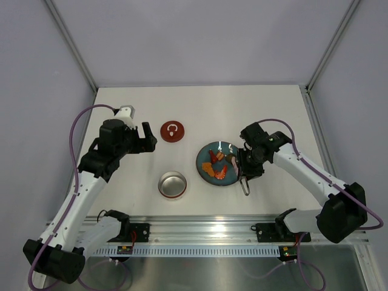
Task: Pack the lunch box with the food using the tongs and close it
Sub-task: Pick up the fake food from the plate.
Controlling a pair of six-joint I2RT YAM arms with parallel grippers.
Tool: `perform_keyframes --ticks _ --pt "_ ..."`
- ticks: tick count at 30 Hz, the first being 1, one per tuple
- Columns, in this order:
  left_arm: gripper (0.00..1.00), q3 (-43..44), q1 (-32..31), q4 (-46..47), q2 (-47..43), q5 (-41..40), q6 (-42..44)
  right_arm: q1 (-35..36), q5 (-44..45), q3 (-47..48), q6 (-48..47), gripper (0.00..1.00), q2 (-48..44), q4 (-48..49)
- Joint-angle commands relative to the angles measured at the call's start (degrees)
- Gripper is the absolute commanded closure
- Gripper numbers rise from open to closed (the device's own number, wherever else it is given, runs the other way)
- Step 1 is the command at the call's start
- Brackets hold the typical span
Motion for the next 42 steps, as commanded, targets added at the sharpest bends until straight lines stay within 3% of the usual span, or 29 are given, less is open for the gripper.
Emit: perform_keyframes --ticks 1,42 --pt "0.01 0.92 -0.23 2.45 0.69 -0.40 -0.54 0.83 -2.80 0.44 0.20 0.59 0.21 1.54" --pt "0.01 -0.40 -0.23 3.42 1.21 -0.23 -0.01 3.99 -6.75 0.97 3.28 0.51 11.02 6.29"
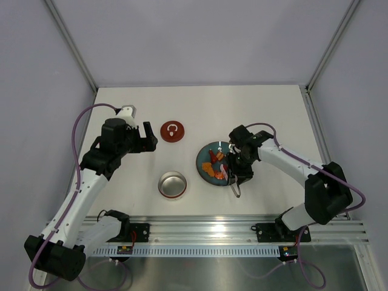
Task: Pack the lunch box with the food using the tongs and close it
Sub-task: Pick up the fake food from the plate.
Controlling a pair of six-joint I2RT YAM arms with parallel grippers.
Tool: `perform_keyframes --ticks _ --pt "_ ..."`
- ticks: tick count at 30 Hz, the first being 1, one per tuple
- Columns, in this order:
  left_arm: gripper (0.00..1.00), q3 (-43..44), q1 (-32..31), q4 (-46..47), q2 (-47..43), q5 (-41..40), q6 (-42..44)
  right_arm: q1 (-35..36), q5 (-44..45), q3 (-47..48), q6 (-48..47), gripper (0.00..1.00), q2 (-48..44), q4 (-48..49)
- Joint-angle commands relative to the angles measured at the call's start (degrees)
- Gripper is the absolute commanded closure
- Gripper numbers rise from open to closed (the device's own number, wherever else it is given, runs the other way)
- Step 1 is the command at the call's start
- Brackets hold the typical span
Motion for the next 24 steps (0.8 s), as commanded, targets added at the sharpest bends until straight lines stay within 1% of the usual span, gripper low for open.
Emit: perform_keyframes --ticks 1,4,10,24 --pt "0.01 -0.38 -0.23 3.00 -0.58 -0.23 -0.06 1.15 -1.46 1.75 0.96 0.51 1.03 1.15" --pt "0.01 -0.47 -0.23 3.00 -0.49 -0.31 0.03 1.68 -1.20 1.84 1.22 0.51 1.73 1.15" --pt "0.01 -0.56 -0.23 3.09 -0.32 -0.14 0.03 3.00 -0.41 2.63 1.31 0.54 2.79 0.45" --pt "0.01 -0.56 -0.23 3.09 -0.58 0.04 0.12 4.49 5.21 5.27 1.58 0.58 5.69 -2.89"
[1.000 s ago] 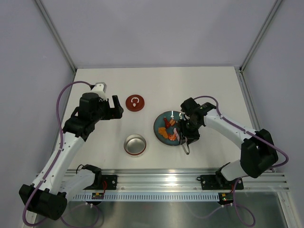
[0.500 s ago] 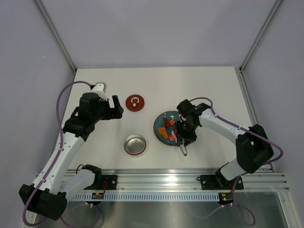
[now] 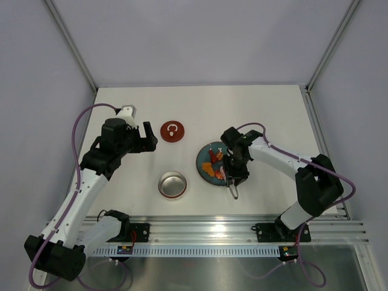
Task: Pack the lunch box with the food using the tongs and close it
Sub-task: Pick up the fake food from the plate.
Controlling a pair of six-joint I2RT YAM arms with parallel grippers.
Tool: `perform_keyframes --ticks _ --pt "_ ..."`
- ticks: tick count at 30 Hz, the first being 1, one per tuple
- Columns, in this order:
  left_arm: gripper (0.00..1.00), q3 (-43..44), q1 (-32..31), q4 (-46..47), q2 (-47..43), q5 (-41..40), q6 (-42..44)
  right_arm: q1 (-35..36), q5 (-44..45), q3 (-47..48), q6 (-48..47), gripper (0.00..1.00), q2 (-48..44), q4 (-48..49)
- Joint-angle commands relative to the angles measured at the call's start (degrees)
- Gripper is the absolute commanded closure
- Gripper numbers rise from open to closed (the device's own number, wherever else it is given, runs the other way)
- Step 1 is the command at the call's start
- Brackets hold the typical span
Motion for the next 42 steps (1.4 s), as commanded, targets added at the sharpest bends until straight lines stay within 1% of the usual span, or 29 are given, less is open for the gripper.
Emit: perform_keyframes --ticks 1,16,19,21,24,25,27,30,42 --pt "0.01 -0.64 -0.14 2.98 -0.58 0.02 0.12 0.75 2.76 2.80 0.83 0.58 0.29 -2.28" --pt "0.01 -0.73 -0.23 3.07 -0.75 0.19 0.29 2.34 3.03 5.44 0.57 0.57 3.63 -4.04" --pt "0.01 -0.73 -0.14 3.07 -0.84 0.10 0.38 2.42 3.04 5.53 0.48 0.60 3.98 -3.95" --pt "0.01 -0.82 -0.23 3.07 -0.76 0.19 0.30 2.51 3.21 5.88 0.40 0.67 4.16 -3.95" --pt "0.01 -0.82 -0.23 3.07 -0.84 0.19 0.29 2.60 3.56 6.93 -0.13 0.71 4.60 -4.65" --pt "0.01 -0.82 -0.23 3.07 -0.84 0.10 0.38 2.60 3.82 7.19 -0.48 0.71 4.77 -5.18" --pt "0.01 -0.82 -0.23 2.98 -0.93 0.10 0.38 2.60 4.35 7.90 -0.92 0.66 4.95 -5.71" --pt "0.01 -0.82 -0.14 2.89 -1.19 0.02 0.29 2.69 4.44 7.99 -1.10 0.64 5.13 -6.24" --pt "0.01 -0.99 -0.23 3.07 -1.28 -0.07 0.38 2.69 3.92 6.32 -1.63 0.59 6.62 -4.92"
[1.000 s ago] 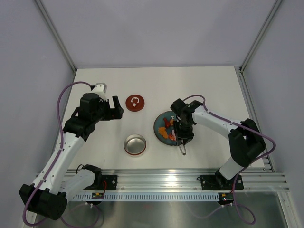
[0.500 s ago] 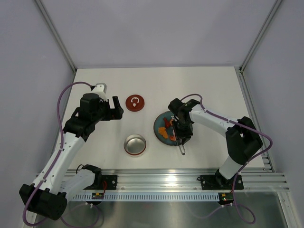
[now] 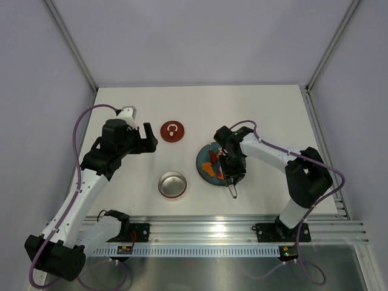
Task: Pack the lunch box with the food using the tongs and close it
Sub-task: Pick up the fake food from the plate.
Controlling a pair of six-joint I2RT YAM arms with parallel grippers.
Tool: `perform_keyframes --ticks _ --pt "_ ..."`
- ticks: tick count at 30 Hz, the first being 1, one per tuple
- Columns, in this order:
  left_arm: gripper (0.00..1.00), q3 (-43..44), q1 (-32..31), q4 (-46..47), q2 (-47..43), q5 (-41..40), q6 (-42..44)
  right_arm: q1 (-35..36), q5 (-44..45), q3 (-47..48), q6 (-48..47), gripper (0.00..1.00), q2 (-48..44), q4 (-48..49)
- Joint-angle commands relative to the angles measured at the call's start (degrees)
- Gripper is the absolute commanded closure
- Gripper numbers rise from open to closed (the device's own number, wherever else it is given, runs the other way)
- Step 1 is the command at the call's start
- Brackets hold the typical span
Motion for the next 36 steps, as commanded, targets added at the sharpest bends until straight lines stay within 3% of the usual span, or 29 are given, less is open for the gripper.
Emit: perform_keyframes --ticks 1,5,9,15,27,36 --pt "0.01 -0.34 -0.12 2.96 -1.28 -0.16 0.36 0.68 0.39 0.40 -0.73 0.59 0.80 -0.22" --pt "0.01 -0.43 -0.21 2.87 -1.37 -0.25 0.36 0.68 0.31 0.04 -0.82 0.65 0.99 -0.04" --pt "0.01 -0.34 -0.12 2.96 -1.28 -0.16 0.27 0.77 0.92 0.92 -0.91 0.80 -0.07 -1.35" --pt "0.01 -0.43 -0.21 1.82 -0.41 -0.34 -1.30 0.85 3.47 3.64 -1.26 0.94 -2.17 -3.47" --pt "0.02 -7.54 -0.74 -1.52 2.06 -0.33 -13.17 0.85 7.95 9.88 -2.22 1.00 -3.94 -4.79" --pt "0.22 -11.94 -6.09 -6.80 0.91 -3.14 -20.73 0.85 6.81 8.57 -2.14 1.00 -5.26 -1.98"
